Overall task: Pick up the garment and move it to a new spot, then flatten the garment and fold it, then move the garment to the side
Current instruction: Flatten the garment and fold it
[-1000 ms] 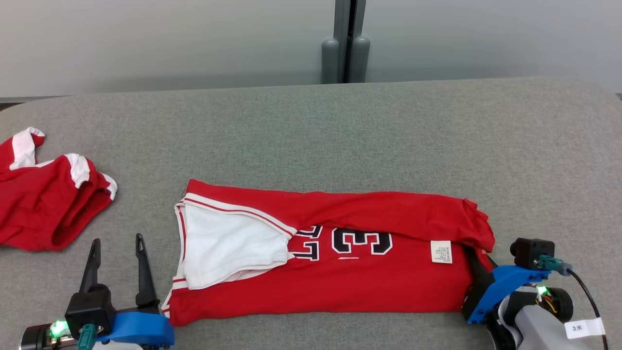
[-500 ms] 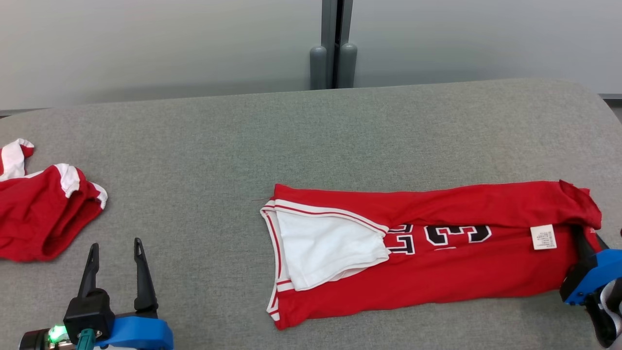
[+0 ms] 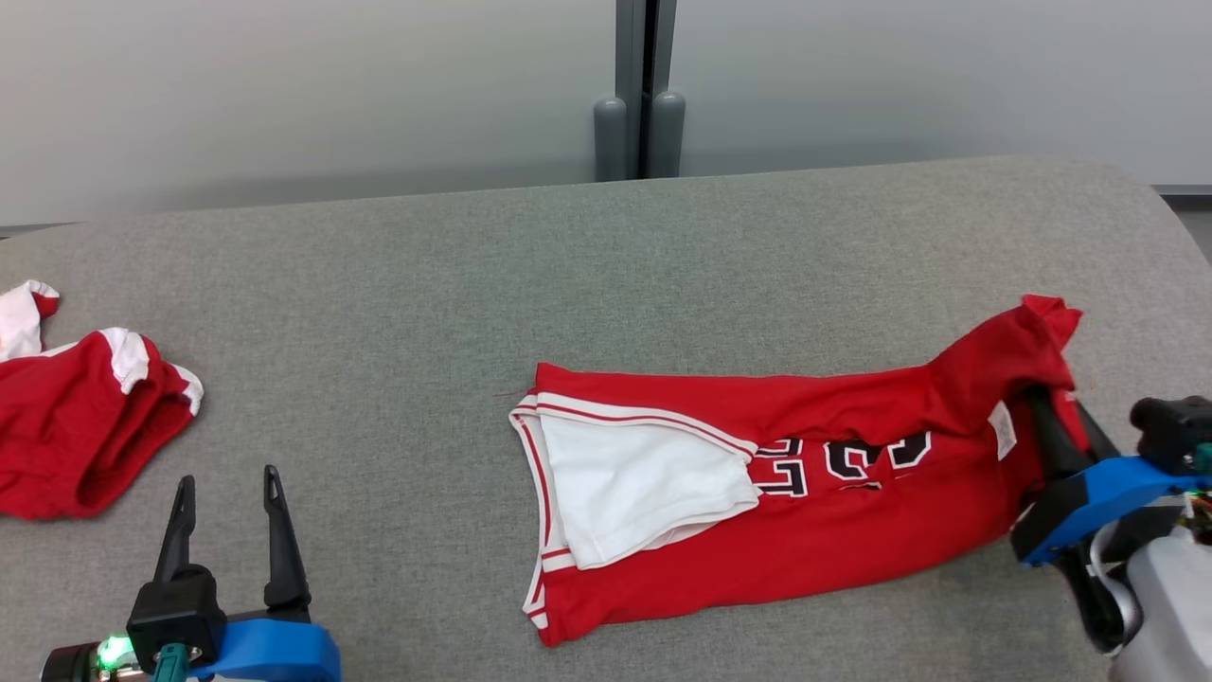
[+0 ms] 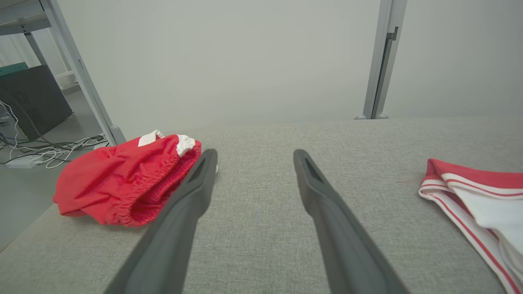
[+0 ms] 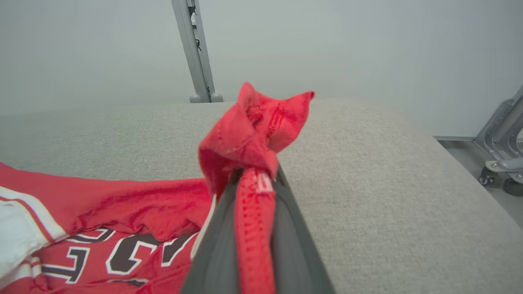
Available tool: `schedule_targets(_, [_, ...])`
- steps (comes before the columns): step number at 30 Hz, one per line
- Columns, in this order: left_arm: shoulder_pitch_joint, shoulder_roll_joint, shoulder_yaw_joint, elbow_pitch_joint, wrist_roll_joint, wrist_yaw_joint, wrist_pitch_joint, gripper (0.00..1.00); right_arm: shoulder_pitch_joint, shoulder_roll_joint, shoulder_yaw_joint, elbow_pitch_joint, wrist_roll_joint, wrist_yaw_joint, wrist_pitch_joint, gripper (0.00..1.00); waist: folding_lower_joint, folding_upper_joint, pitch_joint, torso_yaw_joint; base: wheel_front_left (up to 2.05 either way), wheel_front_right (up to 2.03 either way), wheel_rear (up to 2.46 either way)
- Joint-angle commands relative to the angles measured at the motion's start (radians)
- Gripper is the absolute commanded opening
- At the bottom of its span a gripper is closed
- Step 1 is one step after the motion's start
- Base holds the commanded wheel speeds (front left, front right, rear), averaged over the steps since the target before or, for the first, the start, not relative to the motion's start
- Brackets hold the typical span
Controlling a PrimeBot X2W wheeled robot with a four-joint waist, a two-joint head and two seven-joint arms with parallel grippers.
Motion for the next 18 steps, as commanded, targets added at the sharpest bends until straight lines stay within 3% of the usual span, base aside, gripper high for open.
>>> schedule_targets(1, [0.006,-0.002,0.003,-0.005,-0.003,0.004,-0.005,1.0,0.015,0.012,0.014,-0.023,-0.012,0.0,-0.005,0.0,-0.0001,0.0,-0.002,0.001,0.0,0.0,0.0])
schedule_targets(10, [-0.015,-0.001,-0.001,-0.008,-0.003,-0.003,-0.005,1.0,-0.005,0.097,0.139,-0.174,-0.029,0.0,0.039,0.0,-0.0001,0.0,0.008,0.02,0.0,0.0,0.0])
schedule_targets(18, [-0.035,-0.005,-0.009,0.001,0.0,-0.008,-0.005,1.0,-0.056,0.197,0.255,-0.206,-0.051,0.0,0.086,0.0,-0.0001,0.0,0.029,0.048,0.0,0.0,0.0])
